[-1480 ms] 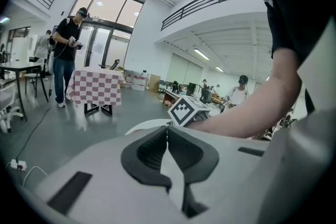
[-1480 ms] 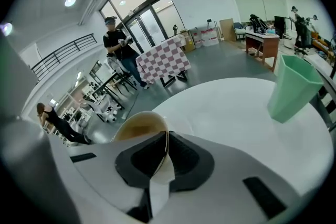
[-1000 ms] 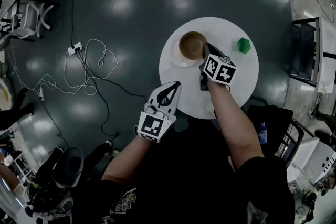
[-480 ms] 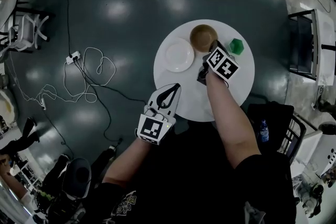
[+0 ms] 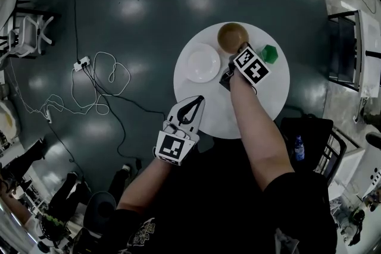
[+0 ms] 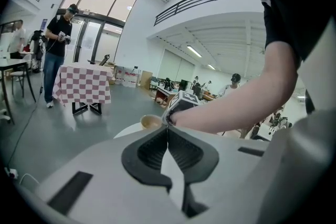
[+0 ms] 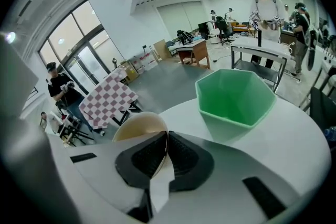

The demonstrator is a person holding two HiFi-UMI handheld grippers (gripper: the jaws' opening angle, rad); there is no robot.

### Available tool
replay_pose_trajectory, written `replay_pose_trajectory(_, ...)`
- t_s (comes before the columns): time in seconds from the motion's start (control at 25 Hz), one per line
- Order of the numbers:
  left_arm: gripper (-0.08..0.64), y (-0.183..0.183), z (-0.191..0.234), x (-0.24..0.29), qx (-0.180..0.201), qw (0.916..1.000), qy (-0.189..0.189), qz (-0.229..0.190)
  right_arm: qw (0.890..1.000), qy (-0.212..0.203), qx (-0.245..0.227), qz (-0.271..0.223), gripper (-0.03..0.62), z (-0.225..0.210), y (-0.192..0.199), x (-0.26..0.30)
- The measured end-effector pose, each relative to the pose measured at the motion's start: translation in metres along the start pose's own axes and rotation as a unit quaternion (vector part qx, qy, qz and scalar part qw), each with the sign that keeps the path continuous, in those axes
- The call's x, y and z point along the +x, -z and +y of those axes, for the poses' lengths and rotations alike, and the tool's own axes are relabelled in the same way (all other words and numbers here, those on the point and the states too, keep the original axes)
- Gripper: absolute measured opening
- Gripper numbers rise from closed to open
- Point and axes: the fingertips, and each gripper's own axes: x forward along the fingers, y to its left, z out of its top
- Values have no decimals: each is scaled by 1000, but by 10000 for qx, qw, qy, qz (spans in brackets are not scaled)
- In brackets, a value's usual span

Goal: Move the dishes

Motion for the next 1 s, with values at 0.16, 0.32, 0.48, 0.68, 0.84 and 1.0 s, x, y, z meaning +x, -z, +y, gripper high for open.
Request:
replay_pose_trajectory(0.16, 6, 1, 1, -1, -22, 10000, -25, -42, 9999, 32, 135, -4, 31, -2, -1, 0)
replay_pose_trajectory(0.32, 6, 2, 0, -2, 3, 10000, 36, 87, 9997, -150, 173, 15, 35, 3, 1, 0)
replay_pose_trajectory(0.48, 6, 4, 0, -6, 42, 9998, 95, 157, 9995, -223, 125, -169, 95, 7, 1, -9)
replay_pose_trajectory(0.68, 6, 4, -2, -10, 13, 9999, 115, 51, 9991, -270, -62, -334, 95, 9, 6, -37)
replay_pose_trajectory(0.84, 6, 2, -2, -18, 66, 9999, 145, 25, 9970, -574, -296, -416, 63, 21, 14, -66)
replay_pose_trajectory(1.0, 5, 0, 3, -30, 138, 9999, 78, 36, 9857, -1371, -861, -477, 23, 52, 21, -99)
